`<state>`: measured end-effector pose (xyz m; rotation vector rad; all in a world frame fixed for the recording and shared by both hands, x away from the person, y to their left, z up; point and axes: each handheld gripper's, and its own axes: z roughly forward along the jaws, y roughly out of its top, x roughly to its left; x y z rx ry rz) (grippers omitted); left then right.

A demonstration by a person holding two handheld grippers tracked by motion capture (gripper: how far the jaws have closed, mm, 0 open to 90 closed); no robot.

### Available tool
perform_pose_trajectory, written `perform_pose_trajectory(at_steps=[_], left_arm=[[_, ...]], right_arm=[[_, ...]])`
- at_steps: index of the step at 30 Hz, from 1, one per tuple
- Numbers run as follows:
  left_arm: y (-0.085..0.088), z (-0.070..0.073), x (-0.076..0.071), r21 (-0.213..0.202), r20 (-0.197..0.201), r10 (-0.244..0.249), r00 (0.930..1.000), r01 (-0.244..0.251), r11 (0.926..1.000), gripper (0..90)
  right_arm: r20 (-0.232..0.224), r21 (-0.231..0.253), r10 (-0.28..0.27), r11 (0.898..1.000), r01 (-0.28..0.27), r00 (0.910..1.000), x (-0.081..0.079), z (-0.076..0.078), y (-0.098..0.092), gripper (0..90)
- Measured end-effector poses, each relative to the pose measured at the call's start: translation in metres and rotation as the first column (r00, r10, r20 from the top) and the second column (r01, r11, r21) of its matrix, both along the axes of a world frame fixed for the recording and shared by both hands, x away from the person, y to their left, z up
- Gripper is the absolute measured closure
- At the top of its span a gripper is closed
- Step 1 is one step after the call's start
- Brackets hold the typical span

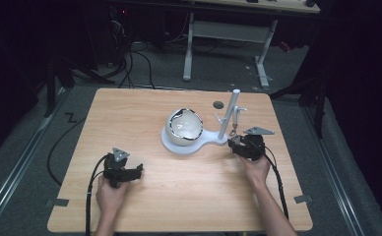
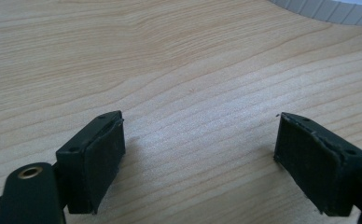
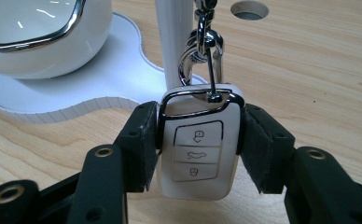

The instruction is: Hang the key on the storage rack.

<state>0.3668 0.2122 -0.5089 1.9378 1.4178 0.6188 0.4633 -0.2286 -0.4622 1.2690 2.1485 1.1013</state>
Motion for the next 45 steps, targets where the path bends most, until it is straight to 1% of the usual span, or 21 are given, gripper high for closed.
perform_pose_trajectory(at_steps=[3, 7, 9, 11, 13, 18, 22, 26, 31, 35, 39, 44, 45], left_arm=[[0.0, 0.0, 0.0, -0.001, 0.001, 0.0, 1.0, 0.0, 1.0, 16.5], [0.0, 0.0, 0.0, -0.001, 0.001, 0.0, 1.0, 0.0, 1.0, 16.5], [0.0, 0.0, 0.0, 0.0, 0.001, 0.0, 1.0, 0.0, 1.0, 16.5], [0.0, 0.0, 0.0, -0.001, 0.001, 0.0, 1.0, 0.0, 1.0, 16.5], [0.0, 0.0, 0.0, -0.001, 0.001, 0.0, 1.0, 0.0, 1.0, 16.5], [0.0, 0.0, 0.0, 0.0, 0.001, 0.0, 1.0, 0.0, 1.0, 16.5], [0.0, 0.0, 0.0, 0.001, 0.0, 0.0, 1.0, 0.0, 1.0, 16.5], [0.0, 0.0, 0.0, -0.002, 0.002, 0.003, 1.0, -0.003, 1.0, 16.5], [0.0, 0.0, 0.0, -0.003, 0.002, 0.003, 1.0, -0.003, 1.0, 16.5], [0.0, 0.0, 0.0, -0.002, 0.002, 0.003, 1.0, -0.003, 1.0, 16.5], [0.0, 0.0, 0.0, -0.003, 0.002, 0.003, 1.0, -0.003, 1.0, 16.5], [0.0, 0.0, 0.0, -0.003, 0.003, 0.003, 1.0, -0.003, 1.0, 16.5], [0.0, 0.0, 0.0, -0.002, 0.002, 0.003, 1.0, -0.003, 1.0, 16.5]], right_arm=[[0.001, -0.003, 0.003, 1.0, -0.003, 1.0, 0.0, 0.001, 0.0, 46.9], [-0.001, 0.024, 0.005, 1.0, -0.005, 1.0, -0.002, 0.002, -0.004, 44.7], [0.006, 0.037, 0.0, 0.999, 0.0, 1.0, -0.004, 0.005, -0.005, 44.6], [0.012, 0.032, 0.0, 0.999, 0.0, 0.9999, -0.005, 0.006, -0.008, 44.7], [0.013, 0.025, -0.002, 1.0, 0.002, 0.9999, -0.006, 0.006, -0.011, 45.0], [0.024, 0.047, -0.018, 0.999, 0.016, 0.9995, -0.011, 0.009, -0.019, 48.2], [0.029, 0.055, -0.013, 0.998, 0.012, 0.9995, -0.014, 0.012, -0.023, 49.4], [0.044, 0.067, -0.006, 0.998, 0.003, 0.999, -0.017, 0.017, -0.026, 49.8], [0.043, 0.09, -0.01, 0.996, 0.006, 0.999, -0.022, 0.022, -0.032, 50.4], [0.052, 0.089, -0.011, 0.996, 0.007, 0.9986, -0.025, 0.026, -0.036, 50.7], [0.059, 0.102, -0.017, 0.995, 0.011, 0.9981, -0.029, 0.028, -0.041, 51.1], [0.05, 0.082, -0.015, 0.997, 0.011, 0.9986, -0.031, 0.024, -0.045, 51.7], [0.048, 0.085, -0.019, 0.996, 0.015, 0.9987, -0.032, 0.023, -0.046, 51.8]])
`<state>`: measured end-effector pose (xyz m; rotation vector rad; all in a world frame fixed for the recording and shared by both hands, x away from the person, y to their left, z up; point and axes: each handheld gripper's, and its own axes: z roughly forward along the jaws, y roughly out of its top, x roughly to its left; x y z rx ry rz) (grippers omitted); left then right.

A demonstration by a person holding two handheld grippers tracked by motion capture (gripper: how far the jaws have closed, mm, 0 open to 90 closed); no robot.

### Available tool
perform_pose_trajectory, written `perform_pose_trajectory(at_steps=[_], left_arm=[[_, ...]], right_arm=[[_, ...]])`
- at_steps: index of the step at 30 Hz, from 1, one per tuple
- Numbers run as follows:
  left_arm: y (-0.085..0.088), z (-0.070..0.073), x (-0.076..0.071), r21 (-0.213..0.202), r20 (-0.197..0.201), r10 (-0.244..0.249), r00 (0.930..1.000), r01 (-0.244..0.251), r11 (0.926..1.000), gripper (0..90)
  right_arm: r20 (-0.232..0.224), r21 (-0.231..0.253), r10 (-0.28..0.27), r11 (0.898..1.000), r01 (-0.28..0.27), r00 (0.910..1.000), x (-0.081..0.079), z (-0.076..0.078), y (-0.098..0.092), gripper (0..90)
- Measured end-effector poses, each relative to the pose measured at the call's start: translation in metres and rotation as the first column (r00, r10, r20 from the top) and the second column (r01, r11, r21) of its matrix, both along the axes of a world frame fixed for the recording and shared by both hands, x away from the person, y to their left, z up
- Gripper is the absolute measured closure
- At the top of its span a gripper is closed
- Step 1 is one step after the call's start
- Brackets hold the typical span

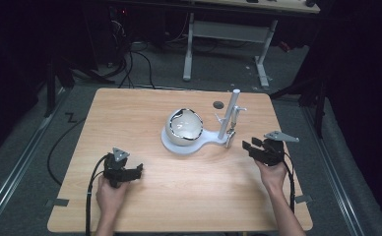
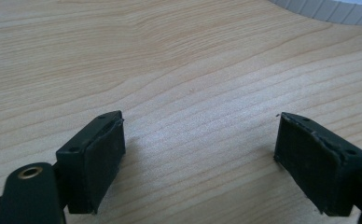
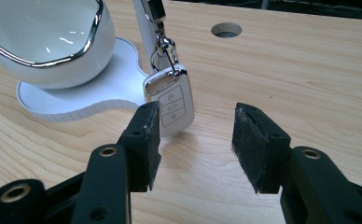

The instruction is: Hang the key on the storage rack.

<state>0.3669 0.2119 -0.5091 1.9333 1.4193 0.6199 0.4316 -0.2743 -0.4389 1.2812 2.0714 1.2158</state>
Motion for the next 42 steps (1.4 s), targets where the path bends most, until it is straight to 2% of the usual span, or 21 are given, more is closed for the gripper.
perform_pose_trajectory(at_steps=[7, 20, 26, 30, 33, 42], left_arm=[[0.0, 0.0, 0.0, 0.0, 0.0, 0.0, 1.0, 0.0, 1.0, 16.5], [0.0, 0.0, 0.0, 0.0, 0.0, 0.0, 1.0, 0.0, 1.0, 16.5], [0.0, 0.0, 0.0, 0.0, 0.0, 0.0, 1.0, 0.0, 1.0, 16.5], [0.0, 0.0, 0.0, 0.0, 0.0, 0.001, 1.0, -0.001, 1.0, 16.5], [0.0, 0.0, 0.0, -0.001, 0.002, 0.001, 1.0, -0.001, 1.0, 16.5], [0.0, 0.0, 0.0, 0.0, 0.0, 0.0, 1.0, 0.0, 1.0, 16.5]], right_arm=[[0.005, 0.016, -0.011, 1.0, 0.011, 0.9999, -0.005, -0.002, -0.007, 52.1], [-0.001, 0.014, -0.036, 0.999, 0.036, 0.9993, -0.013, -0.014, -0.019, 52.1], [-0.006, 0.033, -0.044, 0.998, 0.044, 0.999, -0.019, -0.016, -0.023, 52.3], [0.003, 0.015, -0.04, 0.999, 0.04, 0.9992, -0.022, -0.015, -0.021, 52.4], [0.009, 0.02, -0.042, 0.999, 0.042, 0.9991, -0.023, -0.016, -0.022, 52.5], [-0.021, 0.01, -0.055, 0.998, 0.055, 0.9983, -0.027, -0.028, -0.026, 52.8]])
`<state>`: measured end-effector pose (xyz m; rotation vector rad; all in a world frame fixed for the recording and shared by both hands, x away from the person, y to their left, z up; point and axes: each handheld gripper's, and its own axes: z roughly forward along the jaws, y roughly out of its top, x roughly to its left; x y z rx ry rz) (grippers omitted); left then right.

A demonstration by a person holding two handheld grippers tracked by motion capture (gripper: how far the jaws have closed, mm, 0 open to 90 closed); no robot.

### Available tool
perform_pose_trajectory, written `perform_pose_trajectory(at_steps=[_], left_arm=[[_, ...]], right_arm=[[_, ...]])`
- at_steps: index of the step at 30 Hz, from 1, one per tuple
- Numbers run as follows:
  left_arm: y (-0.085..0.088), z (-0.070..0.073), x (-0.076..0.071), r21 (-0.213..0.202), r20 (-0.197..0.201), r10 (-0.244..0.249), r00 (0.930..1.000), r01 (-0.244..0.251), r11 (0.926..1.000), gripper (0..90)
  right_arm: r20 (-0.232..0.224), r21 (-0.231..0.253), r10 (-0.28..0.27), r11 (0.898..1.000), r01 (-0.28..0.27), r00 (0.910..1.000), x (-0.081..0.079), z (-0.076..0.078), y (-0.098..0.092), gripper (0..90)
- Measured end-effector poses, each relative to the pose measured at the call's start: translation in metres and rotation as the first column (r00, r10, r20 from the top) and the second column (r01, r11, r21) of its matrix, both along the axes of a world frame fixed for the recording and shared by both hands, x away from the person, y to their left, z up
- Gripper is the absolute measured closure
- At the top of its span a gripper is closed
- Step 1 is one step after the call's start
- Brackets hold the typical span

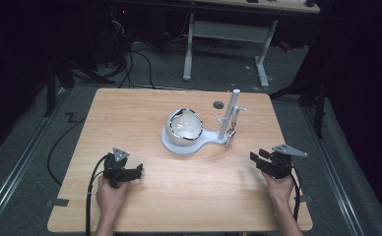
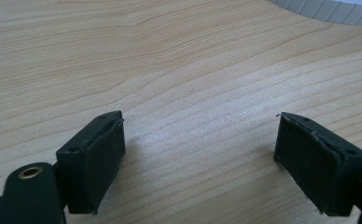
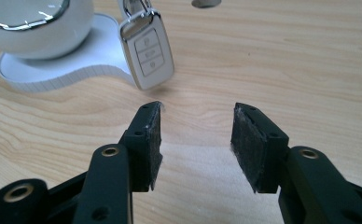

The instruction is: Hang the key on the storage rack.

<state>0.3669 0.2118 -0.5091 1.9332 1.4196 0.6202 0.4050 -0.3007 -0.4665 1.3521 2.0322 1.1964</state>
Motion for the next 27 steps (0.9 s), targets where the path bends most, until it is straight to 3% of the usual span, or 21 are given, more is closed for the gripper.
perform_pose_trajectory(at_steps=[27], left_arm=[[0.0, 0.0, 0.0, 0.0, 0.0, 0.001, 1.0, -0.001, 1.0, 16.5]], right_arm=[[-0.053, -0.03, -0.021, 0.999, 0.019, 0.9984, -0.004, -0.024, 0.0, 53.1]])
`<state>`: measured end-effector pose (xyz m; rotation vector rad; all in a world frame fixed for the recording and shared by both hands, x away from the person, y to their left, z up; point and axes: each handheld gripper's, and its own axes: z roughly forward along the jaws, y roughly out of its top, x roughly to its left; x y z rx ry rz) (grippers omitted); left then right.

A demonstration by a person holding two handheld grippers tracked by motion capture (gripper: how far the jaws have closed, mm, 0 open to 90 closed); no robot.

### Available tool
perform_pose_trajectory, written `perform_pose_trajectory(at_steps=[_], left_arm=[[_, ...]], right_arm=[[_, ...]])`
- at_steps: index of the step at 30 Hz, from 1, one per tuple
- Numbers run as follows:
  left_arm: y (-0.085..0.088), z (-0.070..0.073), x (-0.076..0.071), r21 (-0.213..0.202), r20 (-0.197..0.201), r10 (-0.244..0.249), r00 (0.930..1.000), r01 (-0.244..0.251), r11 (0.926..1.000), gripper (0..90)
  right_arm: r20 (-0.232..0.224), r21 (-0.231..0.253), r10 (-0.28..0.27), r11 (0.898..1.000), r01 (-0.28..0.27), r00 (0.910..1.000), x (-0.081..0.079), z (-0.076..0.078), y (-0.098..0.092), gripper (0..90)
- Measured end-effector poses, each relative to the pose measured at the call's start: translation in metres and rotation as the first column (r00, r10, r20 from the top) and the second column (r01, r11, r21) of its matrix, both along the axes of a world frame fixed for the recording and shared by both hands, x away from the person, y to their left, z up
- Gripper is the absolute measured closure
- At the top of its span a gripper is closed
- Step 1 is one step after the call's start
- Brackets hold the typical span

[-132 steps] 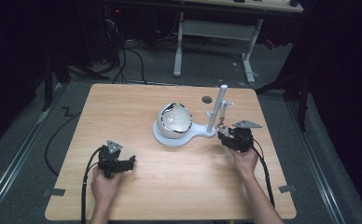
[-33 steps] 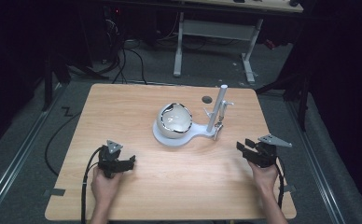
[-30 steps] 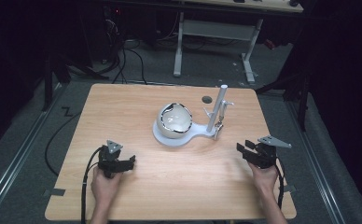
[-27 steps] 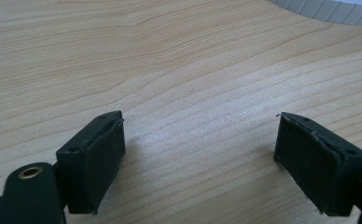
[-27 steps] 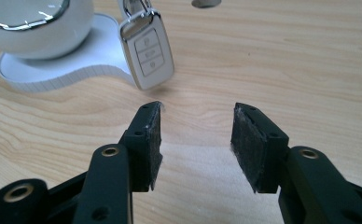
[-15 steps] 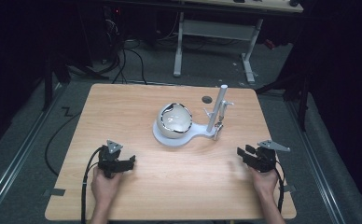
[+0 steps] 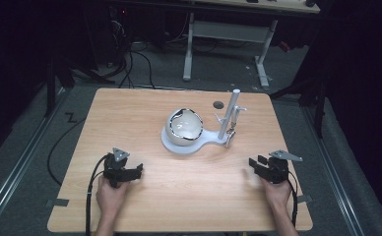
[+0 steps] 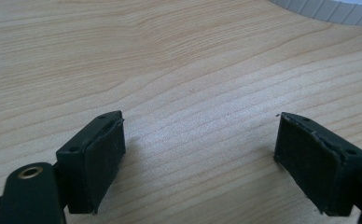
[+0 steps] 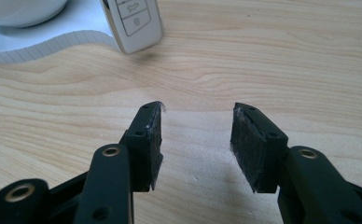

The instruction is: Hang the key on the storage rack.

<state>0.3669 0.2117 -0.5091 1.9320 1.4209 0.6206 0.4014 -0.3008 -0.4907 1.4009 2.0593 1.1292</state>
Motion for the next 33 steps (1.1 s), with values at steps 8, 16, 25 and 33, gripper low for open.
perform_pose_trajectory(at_steps=[8, 16, 25, 33], left_arm=[[0.0, 0.0, 0.0, 0.001, 0.0, 0.0, 1.0, 0.0, 1.0, 16.5], [0.0, 0.0, 0.0, 0.001, 0.0, 0.0, 1.0, 0.0, 1.0, 16.5], [0.0, 0.0, 0.0, 0.001, 0.0, 0.0, 1.0, 0.0, 1.0, 16.5], [0.0, 0.0, 0.0, 0.004, -0.002, -0.001, 1.0, 0.001, 1.0, 16.5]], right_arm=[[-0.023, -0.041, 0.014, 0.999, -0.015, 0.9996, -0.001, -0.007, 0.008, 51.7], [-0.028, -0.083, 0.021, 0.996, -0.023, 0.9994, -0.004, -0.011, 0.016, 50.3], [-0.036, -0.157, 0.037, 0.987, -0.042, 0.9987, -0.008, -0.013, 0.028, 42.5], [-0.04, -0.156, 0.027, 0.987, -0.033, 0.9988, -0.008, -0.013, 0.028, 39.0]])
